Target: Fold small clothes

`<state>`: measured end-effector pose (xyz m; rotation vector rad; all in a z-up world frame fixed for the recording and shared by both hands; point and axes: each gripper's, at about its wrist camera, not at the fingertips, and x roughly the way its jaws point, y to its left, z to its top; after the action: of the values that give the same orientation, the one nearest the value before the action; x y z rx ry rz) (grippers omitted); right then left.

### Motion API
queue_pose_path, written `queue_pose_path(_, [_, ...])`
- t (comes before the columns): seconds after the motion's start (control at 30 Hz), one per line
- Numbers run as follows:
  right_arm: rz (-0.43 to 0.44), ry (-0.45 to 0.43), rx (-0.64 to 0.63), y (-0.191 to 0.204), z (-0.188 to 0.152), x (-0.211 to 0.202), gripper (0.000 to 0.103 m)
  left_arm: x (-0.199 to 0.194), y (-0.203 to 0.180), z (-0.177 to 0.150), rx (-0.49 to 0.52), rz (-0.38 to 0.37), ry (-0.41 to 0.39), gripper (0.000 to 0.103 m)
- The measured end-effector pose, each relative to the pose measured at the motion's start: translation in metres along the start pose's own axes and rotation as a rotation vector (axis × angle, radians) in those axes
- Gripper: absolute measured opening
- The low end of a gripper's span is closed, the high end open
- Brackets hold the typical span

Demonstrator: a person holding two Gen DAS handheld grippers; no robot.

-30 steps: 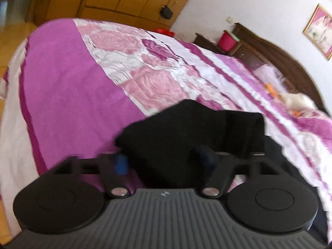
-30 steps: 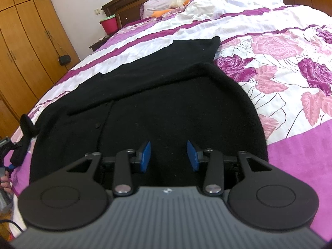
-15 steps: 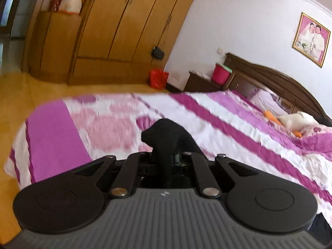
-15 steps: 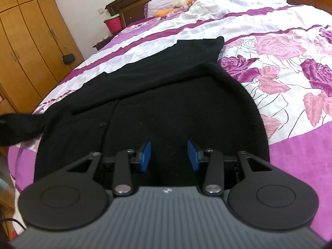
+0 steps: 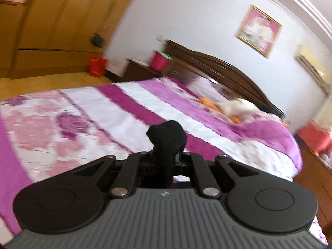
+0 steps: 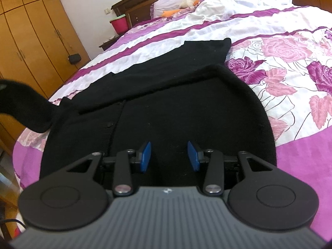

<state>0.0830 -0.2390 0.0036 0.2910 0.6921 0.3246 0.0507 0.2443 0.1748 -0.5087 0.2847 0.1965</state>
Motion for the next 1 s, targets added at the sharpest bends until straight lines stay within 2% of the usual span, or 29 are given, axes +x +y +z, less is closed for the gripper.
queue_pose_path(0.27, [0.02,-0.026,0.022,-0.011,0.001,-0.008,0.043,0.042,-0.127,-0.022,0.078,-0.189,0.068,0.01])
queue_pose_path(0.37, [0.023,-0.032,0.037,-0.016,0.0,-0.01,0.043,0.062,-0.175,-0.04,0.107,-0.248,0.113,0.01])
queue_pose_path(0.5, [0.027,-0.036,0.051,-0.023,0.0,-0.012,0.043,0.096,-0.228,-0.078,0.139,-0.289,0.189,0.01])
queue_pose_path(0.6, [0.034,-0.038,0.056,-0.028,0.0,-0.014,0.042,0.128,-0.259,-0.116,0.151,-0.297,0.28,0.01])
queue_pose_path(0.73, [0.048,-0.032,0.067,-0.035,0.0,-0.013,0.041,0.161,-0.279,-0.168,0.193,-0.273,0.372,0.01])
queue_pose_path(0.9, [0.065,-0.028,0.07,-0.04,-0.001,-0.01,0.04,0.199,-0.276,-0.218,0.247,-0.239,0.46,0.012])
queue_pose_path(0.97, [0.069,-0.028,0.075,-0.041,0.0,-0.009,0.04,0.204,-0.272,-0.227,0.269,-0.235,0.499,0.018])
queue_pose_path(1.0, [0.071,-0.029,0.077,-0.042,0.0,-0.008,0.04,0.206,-0.273,-0.231,0.288,-0.23,0.519,0.028])
